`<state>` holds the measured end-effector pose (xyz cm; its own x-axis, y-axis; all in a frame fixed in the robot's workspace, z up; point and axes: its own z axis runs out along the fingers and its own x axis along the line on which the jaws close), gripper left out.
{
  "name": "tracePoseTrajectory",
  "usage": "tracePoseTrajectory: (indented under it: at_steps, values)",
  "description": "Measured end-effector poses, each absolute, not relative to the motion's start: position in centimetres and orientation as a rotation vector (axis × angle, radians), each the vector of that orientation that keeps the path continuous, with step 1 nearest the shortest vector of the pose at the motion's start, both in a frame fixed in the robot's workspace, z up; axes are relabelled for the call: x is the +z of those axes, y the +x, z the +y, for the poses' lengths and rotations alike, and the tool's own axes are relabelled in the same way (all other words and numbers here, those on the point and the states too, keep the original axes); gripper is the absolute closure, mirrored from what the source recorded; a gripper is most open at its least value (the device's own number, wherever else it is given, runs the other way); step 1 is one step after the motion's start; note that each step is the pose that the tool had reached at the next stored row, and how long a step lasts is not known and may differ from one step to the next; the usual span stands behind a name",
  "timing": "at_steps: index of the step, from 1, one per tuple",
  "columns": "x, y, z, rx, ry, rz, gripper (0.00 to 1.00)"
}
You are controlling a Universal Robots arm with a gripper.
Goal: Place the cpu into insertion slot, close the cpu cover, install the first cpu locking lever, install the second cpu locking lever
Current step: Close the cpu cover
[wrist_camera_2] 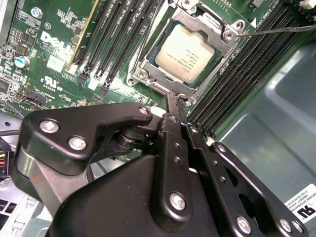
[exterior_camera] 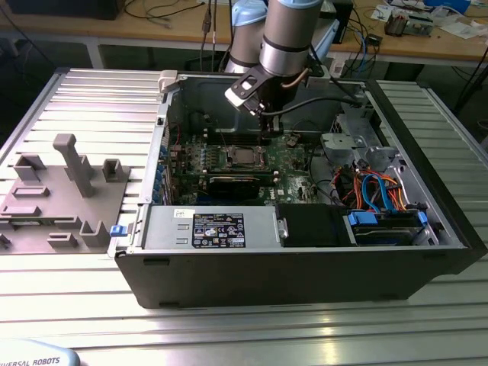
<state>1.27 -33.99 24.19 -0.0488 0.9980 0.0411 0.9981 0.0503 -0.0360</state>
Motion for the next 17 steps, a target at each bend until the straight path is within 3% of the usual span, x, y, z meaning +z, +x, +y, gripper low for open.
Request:
tracePoseTrajectory:
  at_steps: [17]
  values:
    - [23.66, 0.45, -33.99, -0.004, -2.128, -2.236, 0.89]
